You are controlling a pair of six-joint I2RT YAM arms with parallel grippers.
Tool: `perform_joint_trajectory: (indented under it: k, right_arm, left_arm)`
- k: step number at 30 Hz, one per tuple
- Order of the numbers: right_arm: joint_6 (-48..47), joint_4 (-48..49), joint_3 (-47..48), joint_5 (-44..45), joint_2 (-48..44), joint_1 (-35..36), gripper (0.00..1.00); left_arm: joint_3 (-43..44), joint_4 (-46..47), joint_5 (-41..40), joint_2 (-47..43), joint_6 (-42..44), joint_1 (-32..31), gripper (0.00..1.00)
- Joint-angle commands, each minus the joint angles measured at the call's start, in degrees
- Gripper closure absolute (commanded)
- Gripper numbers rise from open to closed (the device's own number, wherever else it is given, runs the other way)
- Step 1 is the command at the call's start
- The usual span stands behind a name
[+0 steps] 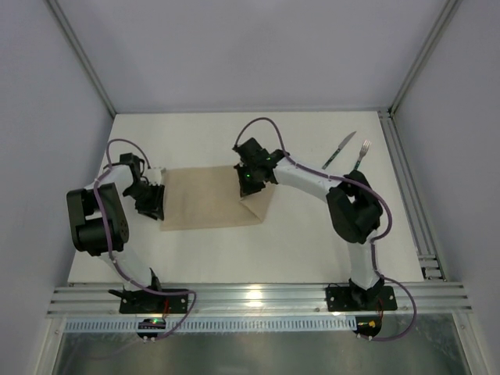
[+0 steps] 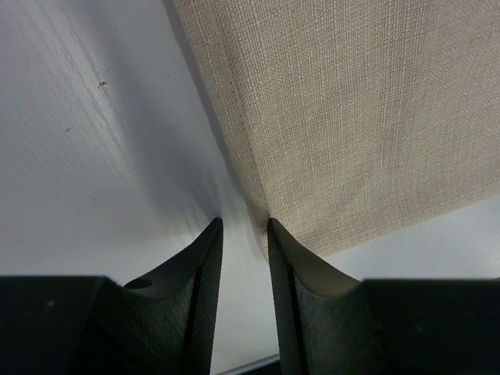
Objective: Fold the napkin into a case and place the utensils inside
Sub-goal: Fold the rectangle-folded napkin at the center of the board.
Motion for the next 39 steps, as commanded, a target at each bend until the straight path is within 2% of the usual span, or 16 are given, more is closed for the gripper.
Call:
perform_joint_trajectory:
  k: [1,5,10,17,21,28,37,39]
  right_arm:
    - [-1.2,-1.9,12.8,-4.8,6.7,5.2,0.96]
    - [-0.6,-2.6,26.4,-10.0,18.7,10.3,0.96]
    - [-2.9,-2.6,40.8,-16.7,26.4,14.9,0.96]
    - [0.7,7.8,40.7,-24.0,27.7,15.6,0.96]
    - [2.6,9.9,41.6,-24.8,29.6,15.6,0.97]
    - [6.9,12.0,43.3,-23.6,32.2,15.1,0.97]
    - [11.1,13.7,46.8,-30.2,37.5,14.3,0.96]
    - [11.6,15.0,46.8,-30.4,37.8,14.1,0.92]
  left_arm:
    - [0.7,1.7,1.8,1.5,-0.5,0.2,0.69]
    - [0.8,1.9,2.2,2.5,-0.7,0.1,0.72]
    - [0.7,2.5,3.1,4.0,-0.3,0.2,0.75]
    - [1.8,2.3,4.6,5.9,-0.1,0.4,0.83]
    - [1.8,2.2,5.1,5.7,0.0,0.8,0.86]
    - [2.0,2.3,5.3,5.6,0.1,1.2,0.87]
    - [2.5,2.0,4.9,5.1,0.0,2.1,0.86]
    - [2.5,1.8,4.8,5.0,0.3,2.1,0.85]
